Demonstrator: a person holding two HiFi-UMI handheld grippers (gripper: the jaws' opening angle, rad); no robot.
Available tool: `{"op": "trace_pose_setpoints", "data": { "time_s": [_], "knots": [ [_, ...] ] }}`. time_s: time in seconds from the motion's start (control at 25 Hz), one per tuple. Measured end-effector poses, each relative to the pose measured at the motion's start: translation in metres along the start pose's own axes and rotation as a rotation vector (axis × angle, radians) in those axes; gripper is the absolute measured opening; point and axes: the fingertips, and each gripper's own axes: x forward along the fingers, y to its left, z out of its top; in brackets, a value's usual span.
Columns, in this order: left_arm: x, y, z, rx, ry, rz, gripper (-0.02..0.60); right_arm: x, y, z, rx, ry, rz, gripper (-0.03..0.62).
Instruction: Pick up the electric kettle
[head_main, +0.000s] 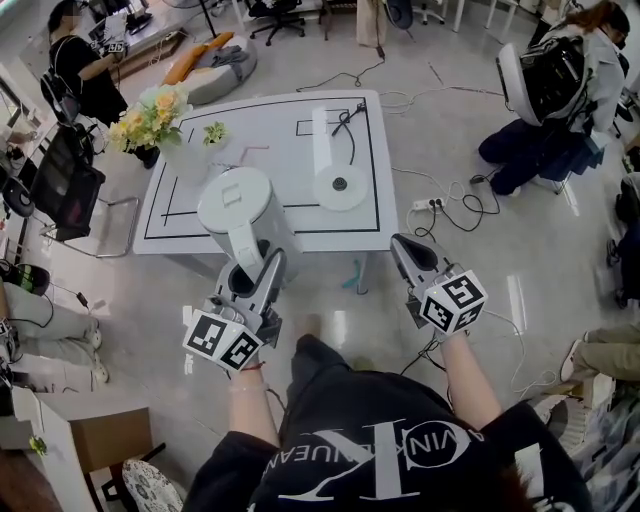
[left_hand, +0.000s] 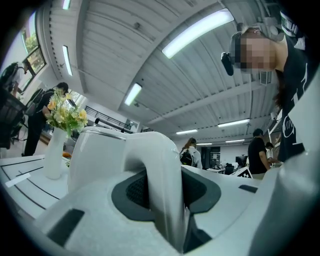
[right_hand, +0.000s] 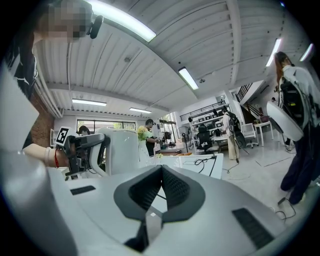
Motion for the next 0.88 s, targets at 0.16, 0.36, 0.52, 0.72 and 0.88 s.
{"op": "trace_pose_setpoints", "data": {
  "time_s": [0.16,0.36,0.52,0.72,0.88],
  "knots": [
    [-0.005,0.000,0.002,0.002,-0.010,0.021,0.124,-0.004,-0.002,0.001,-0.001,-0.001,0.001,-0.002],
    [-0.007,0.000,0.005,0.011,-0.014,0.037,0.124,-0.007,-0.005,0.007,-0.009,-0.010,0.001,-0.003],
    [-0.010,0.000,0.006,0.010,-0.020,0.047,0.124,-0.010,-0.006,0.010,-0.014,-0.017,-0.002,-0.002],
    [-0.013,0.000,0.009,0.020,-0.026,0.056,0.124,-0.012,-0.009,0.012,-0.014,-0.028,-0.007,-0.003],
    [-0.015,0.002,0.012,0.023,-0.032,0.068,0.124,-0.014,-0.011,0.013,-0.012,-0.036,-0.013,-0.003]
  ]
}}
